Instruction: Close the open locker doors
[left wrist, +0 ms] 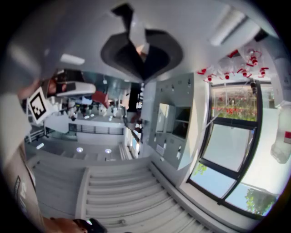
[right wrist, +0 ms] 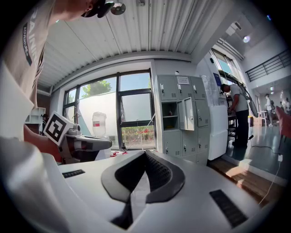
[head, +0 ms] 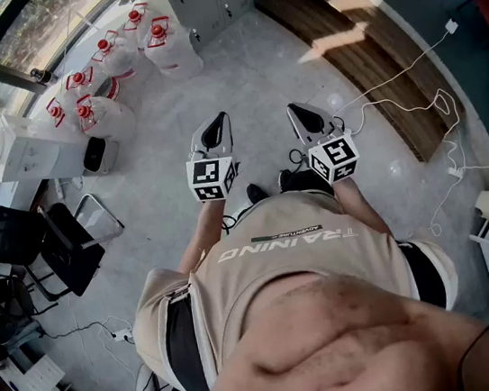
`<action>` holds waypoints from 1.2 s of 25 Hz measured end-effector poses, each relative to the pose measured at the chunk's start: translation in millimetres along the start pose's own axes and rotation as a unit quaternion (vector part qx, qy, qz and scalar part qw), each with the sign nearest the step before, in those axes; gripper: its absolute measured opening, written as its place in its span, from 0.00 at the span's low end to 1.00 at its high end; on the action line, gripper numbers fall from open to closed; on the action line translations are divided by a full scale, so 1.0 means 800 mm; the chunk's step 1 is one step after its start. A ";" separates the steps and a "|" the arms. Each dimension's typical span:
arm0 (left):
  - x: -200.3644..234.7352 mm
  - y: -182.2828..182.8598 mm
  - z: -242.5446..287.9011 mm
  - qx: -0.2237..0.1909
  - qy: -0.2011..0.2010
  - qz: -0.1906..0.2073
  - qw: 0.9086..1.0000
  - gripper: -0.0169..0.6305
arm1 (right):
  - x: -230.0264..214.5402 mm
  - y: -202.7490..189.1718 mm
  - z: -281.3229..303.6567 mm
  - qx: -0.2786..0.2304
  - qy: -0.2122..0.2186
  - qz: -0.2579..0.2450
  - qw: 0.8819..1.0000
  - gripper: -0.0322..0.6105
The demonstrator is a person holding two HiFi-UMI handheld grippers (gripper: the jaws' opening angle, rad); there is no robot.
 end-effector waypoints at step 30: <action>0.078 0.077 0.289 0.021 0.084 -0.016 0.996 0.03 | -0.328 -0.011 0.202 0.025 0.039 0.016 0.999 0.07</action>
Point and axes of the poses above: the fingertips, and each gripper's own axes: z forward along the fingers, x to its left, y out of its top, the point moved 2 cm from there along -z, backward along the fingers, and after that the axes turned 5 degrees about -z, right-handed, at the moved point
